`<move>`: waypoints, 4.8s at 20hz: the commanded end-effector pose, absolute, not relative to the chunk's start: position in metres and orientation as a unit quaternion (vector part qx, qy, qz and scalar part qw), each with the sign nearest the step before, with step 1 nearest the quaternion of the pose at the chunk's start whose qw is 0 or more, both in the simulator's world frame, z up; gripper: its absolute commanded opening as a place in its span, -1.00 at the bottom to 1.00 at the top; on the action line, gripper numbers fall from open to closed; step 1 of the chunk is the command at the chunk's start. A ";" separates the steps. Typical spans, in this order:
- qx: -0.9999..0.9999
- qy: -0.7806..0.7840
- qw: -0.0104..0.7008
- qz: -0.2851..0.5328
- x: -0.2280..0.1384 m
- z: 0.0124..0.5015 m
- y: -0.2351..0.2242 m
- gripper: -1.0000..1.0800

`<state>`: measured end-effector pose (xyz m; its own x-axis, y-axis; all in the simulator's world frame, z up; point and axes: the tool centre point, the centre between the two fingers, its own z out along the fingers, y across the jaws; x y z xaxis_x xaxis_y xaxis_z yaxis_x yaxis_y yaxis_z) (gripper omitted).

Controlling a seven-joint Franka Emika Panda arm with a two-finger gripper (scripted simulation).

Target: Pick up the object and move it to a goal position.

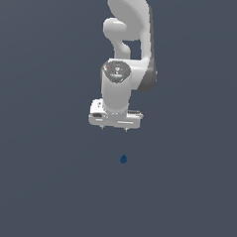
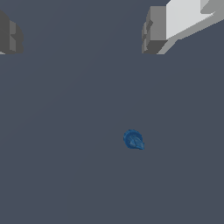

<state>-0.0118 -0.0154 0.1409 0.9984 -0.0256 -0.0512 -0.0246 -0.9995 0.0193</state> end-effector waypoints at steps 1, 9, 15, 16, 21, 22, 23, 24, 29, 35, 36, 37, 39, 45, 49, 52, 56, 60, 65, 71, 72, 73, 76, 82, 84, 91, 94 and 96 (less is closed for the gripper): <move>1.000 -0.013 0.009 -0.026 -0.012 0.141 -0.015 0.92; 0.999 0.016 -0.002 -0.030 -0.015 0.137 0.013 0.92; 0.999 0.017 -0.002 -0.030 -0.014 0.136 0.014 0.92; 0.999 0.016 -0.002 -0.029 -0.013 0.136 0.014 0.92; 1.000 0.013 -0.002 -0.026 0.000 0.131 0.017 0.92; 1.000 0.012 -0.002 -0.025 0.003 0.130 0.017 0.92; 1.000 0.010 -0.002 -0.024 0.007 0.128 0.018 0.92; 1.000 0.009 -0.002 -0.022 0.011 0.127 0.019 0.92; 1.000 0.001 -0.001 -0.014 0.036 0.115 0.025 0.92; 1.000 -0.008 0.000 -0.006 0.061 0.102 0.031 0.92; 1.000 -0.009 0.000 -0.005 0.064 0.100 0.032 0.92; 1.000 -0.010 0.000 -0.004 0.066 0.098 0.033 0.92; 1.000 -0.012 0.000 -0.002 0.070 0.096 0.034 0.92; 1.000 -0.014 0.000 0.000 0.076 0.092 0.035 0.92; 1.000 -0.014 0.000 -0.001 0.075 0.089 0.035 0.92; 1.000 -0.014 0.000 0.000 0.075 0.078 0.035 0.92; 1.000 -0.014 0.000 0.000 0.074 0.056 0.035 0.92; 1.000 -0.014 0.000 0.000 0.074 0.043 0.035 0.92; 1.000 -0.014 0.000 0.000 0.076 0.042 0.035 -1.00; 1.000 -0.014 0.000 0.000 0.076 0.042 0.035 -1.00; 1.000 -0.014 0.000 0.000 0.076 0.042 0.035 -1.00; 1.000 -0.014 0.000 0.000 0.076 0.042 0.035 -1.00; 1.000 -0.014 0.000 0.000 0.076 0.043 0.035 -1.00; 1.000 -0.014 0.000 0.000 0.080 0.060 0.029 -1.00; 1.000 -0.014 0.000 0.000 0.083 0.071 0.024 -1.00; 1.000 -0.014 0.000 0.000 0.097 0.127 0.003 -1.00; 1.000 -0.014 0.000 0.000 0.104 0.154 -0.007 -1.00; 1.000 -0.014 0.000 0.000 0.109 0.172 -0.014 -1.00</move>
